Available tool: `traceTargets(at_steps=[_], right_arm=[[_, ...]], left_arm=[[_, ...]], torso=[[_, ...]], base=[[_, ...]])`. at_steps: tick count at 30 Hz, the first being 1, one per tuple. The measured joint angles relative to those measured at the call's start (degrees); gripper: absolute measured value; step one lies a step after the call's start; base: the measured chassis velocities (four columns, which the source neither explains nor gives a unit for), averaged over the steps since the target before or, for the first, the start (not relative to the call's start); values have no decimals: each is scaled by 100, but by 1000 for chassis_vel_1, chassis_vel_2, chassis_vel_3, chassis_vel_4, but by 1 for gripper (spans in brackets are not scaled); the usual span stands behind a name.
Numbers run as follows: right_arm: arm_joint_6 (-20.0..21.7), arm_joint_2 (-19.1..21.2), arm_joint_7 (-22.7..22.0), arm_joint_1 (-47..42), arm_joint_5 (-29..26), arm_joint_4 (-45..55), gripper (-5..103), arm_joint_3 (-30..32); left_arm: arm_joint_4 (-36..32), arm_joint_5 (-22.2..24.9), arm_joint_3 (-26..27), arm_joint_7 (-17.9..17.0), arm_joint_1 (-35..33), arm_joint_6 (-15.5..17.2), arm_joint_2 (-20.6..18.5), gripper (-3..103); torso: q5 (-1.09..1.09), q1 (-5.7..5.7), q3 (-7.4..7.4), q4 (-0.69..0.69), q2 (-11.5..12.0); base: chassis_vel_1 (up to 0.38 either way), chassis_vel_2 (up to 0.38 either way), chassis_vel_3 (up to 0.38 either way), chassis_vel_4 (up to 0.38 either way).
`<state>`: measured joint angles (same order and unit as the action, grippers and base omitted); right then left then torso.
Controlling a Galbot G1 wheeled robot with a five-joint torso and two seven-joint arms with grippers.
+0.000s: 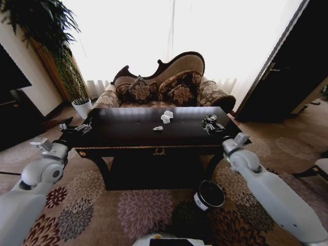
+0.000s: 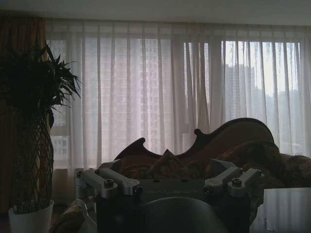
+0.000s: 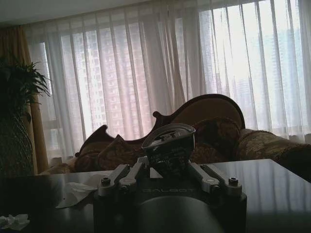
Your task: Move to the front of the table and place the trash on the table into the trash bin.
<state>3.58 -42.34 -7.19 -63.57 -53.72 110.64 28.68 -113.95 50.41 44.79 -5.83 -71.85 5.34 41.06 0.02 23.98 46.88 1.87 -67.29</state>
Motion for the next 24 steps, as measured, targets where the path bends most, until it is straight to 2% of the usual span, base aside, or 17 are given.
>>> traceTargets(at_steps=[1,2,4,5,7,8,11,13,16,18,22,24], right_arm=[[-6,-95,2,-368,31,196,25,278],[-6,-95,2,-368,31,196,25,278],[-5,-288,1,-883,86,500,25,654],[-5,-405,1,-1156,105,678,25,860],[-3,-444,1,-1249,110,737,25,928],[-2,-595,11,-1605,166,967,25,1172],[-203,-904,194,-2304,627,1285,25,1619],[-240,-945,220,-2400,680,1316,25,1663],[-539,-1282,410,-3080,1067,1479,25,1923],[-585,-1337,431,-3163,1122,1479,25,1942],[-793,-1842,495,-3454,1261,1254,25,1917],[-843,-1969,497,-3455,1305,1128,25,1880]], left_arm=[[0,0,-1,0,0,0,0,100],[0,0,-1,0,0,0,0,100],[0,0,0,2,0,0,0,100],[0,0,-1,2,0,1,0,100],[0,0,-1,2,0,1,0,100],[0,0,-1,1,0,1,0,100],[0,0,0,2,0,0,0,100],[0,0,0,3,0,1,0,100],[0,0,0,2,0,1,0,100],[0,0,0,2,0,1,0,100],[0,0,0,2,0,1,0,100],[0,0,0,2,0,1,0,100]], torso=[[-3,0,0,-1,0],[-3,0,0,-1,0],[1,0,1,-2,0],[-5,0,0,-2,0],[-4,0,1,-2,0],[-1,0,0,-1,0],[-3,0,0,-1,0],[-2,0,0,-1,0],[-3,0,0,0,0],[-3,0,1,0,0],[-2,0,1,-1,0],[-2,0,1,-1,0]], base=[[0,0,0,0],[0,0,0,0],[0,0,0,0],[0,0,0,0],[0,0,0,0],[0,0,0,0],[0,0,0,0],[0,0,0,0],[0,0,0,0],[0,0,0,0],[0,0,0,0],[0,0,0,0]])
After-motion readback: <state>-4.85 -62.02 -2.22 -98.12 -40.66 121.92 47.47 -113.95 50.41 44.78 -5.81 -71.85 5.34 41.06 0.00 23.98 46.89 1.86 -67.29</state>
